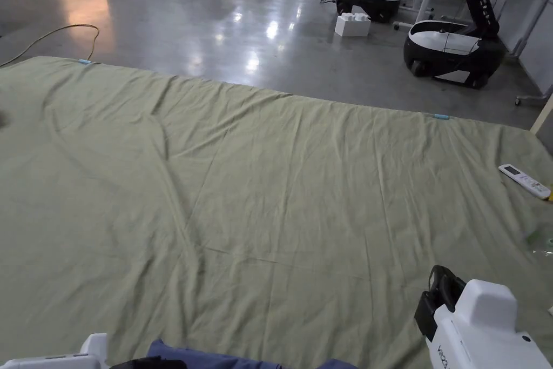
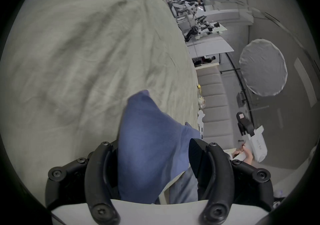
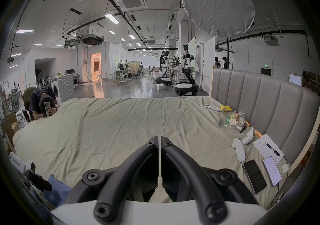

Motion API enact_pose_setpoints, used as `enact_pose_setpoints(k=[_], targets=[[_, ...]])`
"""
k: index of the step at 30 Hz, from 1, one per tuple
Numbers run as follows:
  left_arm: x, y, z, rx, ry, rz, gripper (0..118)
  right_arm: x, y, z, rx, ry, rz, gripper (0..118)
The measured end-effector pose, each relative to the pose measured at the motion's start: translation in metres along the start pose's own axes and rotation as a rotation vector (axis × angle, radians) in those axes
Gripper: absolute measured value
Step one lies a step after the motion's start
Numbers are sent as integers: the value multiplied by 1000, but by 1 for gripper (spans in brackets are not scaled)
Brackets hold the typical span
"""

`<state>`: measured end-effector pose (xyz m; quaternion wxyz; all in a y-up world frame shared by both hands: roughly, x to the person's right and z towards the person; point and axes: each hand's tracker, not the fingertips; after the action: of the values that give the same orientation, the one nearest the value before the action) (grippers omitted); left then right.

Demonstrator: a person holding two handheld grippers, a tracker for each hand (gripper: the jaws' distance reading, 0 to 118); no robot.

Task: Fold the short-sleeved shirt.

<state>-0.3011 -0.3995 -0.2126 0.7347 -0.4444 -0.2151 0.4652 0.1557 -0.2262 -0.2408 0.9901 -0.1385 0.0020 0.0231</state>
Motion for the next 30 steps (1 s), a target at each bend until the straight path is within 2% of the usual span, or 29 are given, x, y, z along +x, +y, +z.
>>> enact_pose_setpoints(k=[1, 3, 4, 5, 7, 9, 19, 23, 27, 30], targets=[[3, -1, -2, 6, 10, -52, 66, 0, 0, 1, 0, -1, 0, 3], [-14, 6, -5, -4, 69, -104, 32, 1, 0, 1, -3, -5, 3, 3], [-14, 6, -8, -8, 123, -113, 22, 1, 1, 2, -4, -7, 3, 3], [-15, 6, -9, -19, 148, -117, 21, 1, 0, 2, -4, -7, 2, 3], [-21, 12, -7, -8, 73, -56, 19, 1, 0, 2, -6, -6, 6, 3], [-22, 15, -3, -7, 73, -33, 16, 0, 1, 3, -7, -7, 7, 3], [36, 27, 57, 58, 116, -151, 15, 0, 3, 2, -2, 0, 12, 3], [59, 44, 102, 129, 230, -179, 15, -2, 3, 0, 1, 9, 8, 3], [89, 56, 136, 182, 465, -248, 15, -5, 2, -2, 0, 22, 4, 3], [112, 54, 131, 169, 614, -331, 15, -7, 0, -4, -2, 31, -3, 3]])
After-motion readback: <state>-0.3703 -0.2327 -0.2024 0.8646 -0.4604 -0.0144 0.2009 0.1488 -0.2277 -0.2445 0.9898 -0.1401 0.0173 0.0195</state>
